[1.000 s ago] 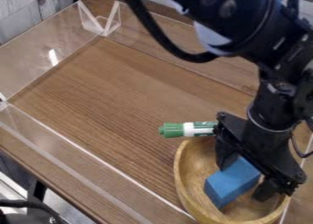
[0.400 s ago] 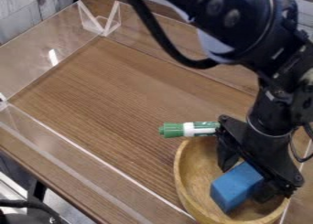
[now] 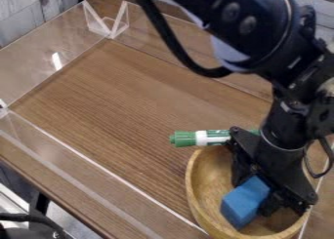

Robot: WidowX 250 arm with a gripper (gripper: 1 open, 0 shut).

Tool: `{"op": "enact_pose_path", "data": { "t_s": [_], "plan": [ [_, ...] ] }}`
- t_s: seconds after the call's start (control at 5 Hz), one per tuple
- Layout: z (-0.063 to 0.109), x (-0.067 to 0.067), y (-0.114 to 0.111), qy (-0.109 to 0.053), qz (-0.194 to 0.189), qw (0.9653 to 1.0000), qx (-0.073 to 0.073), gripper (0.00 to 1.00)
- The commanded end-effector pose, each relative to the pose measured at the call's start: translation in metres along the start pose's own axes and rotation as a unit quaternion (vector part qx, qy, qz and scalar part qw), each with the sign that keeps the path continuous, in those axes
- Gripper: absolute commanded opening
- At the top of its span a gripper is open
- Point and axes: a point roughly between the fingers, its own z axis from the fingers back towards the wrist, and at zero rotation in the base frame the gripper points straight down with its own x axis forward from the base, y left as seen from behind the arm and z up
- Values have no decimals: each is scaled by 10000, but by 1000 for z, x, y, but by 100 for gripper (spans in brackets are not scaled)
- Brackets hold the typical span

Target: Remove the blue block from inside the brown bowl and put it on the table

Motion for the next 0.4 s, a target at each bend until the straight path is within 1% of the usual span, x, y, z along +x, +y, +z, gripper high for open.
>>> {"op": "enact_pose_path", "data": {
  "t_s": [0.0, 0.2],
  "plan": [
    [18, 12, 2, -236, -14, 9997, 5, 0],
    [25, 12, 4, -174, -64, 9998, 72, 0]
  ]
}}
